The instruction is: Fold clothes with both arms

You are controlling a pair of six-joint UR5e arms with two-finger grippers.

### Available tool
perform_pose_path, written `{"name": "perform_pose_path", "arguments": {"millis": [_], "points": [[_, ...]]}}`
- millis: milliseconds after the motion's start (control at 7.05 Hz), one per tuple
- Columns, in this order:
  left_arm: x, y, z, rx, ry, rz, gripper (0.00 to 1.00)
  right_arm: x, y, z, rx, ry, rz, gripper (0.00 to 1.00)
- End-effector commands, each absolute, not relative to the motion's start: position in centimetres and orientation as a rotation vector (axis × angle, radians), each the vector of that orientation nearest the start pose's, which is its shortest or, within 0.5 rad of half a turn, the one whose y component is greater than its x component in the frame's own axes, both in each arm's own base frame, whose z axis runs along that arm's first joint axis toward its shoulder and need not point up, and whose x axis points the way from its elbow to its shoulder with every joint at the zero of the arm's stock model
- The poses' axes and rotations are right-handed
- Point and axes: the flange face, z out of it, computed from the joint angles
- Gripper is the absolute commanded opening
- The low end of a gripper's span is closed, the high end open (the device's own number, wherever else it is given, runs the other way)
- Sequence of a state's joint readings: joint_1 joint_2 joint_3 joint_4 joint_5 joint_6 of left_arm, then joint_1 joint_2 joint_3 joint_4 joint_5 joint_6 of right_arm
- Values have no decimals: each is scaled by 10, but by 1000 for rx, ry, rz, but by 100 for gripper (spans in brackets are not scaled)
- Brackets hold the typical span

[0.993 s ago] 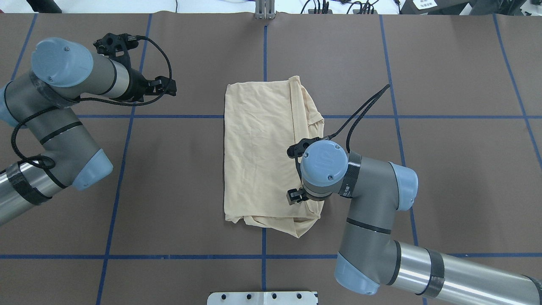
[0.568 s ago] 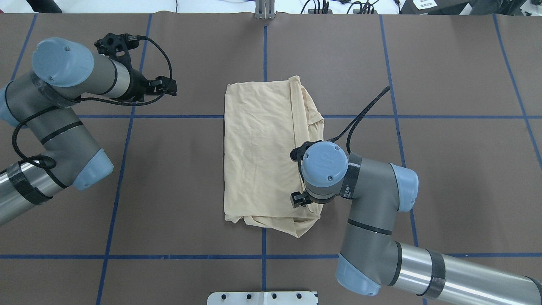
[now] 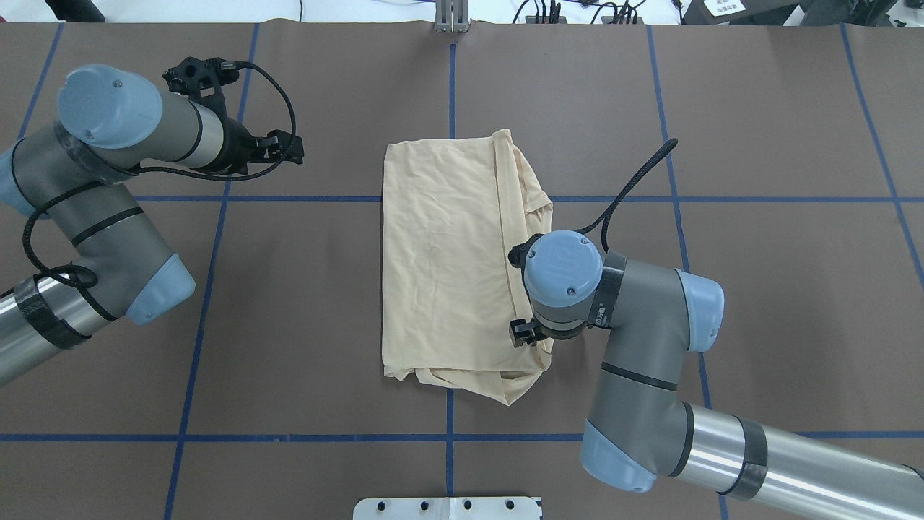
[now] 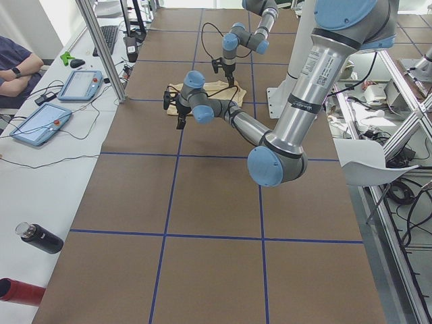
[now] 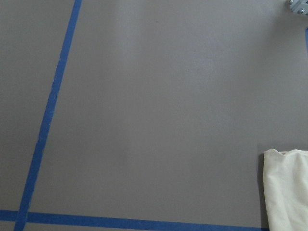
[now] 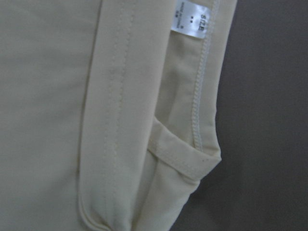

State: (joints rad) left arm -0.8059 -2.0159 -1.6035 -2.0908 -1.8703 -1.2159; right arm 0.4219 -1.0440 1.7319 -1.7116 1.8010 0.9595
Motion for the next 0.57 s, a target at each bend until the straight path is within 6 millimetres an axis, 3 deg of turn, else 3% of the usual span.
{"name": "perform_pose_path", "arguments": {"millis": [0,426], "points": [[387,-552,335,309,979,-264,100,-536,-372,331,57,-565,-231,100],[388,-552,336,308,977,-262,100,-513,-372,331,58,-552,-237,100]]}}
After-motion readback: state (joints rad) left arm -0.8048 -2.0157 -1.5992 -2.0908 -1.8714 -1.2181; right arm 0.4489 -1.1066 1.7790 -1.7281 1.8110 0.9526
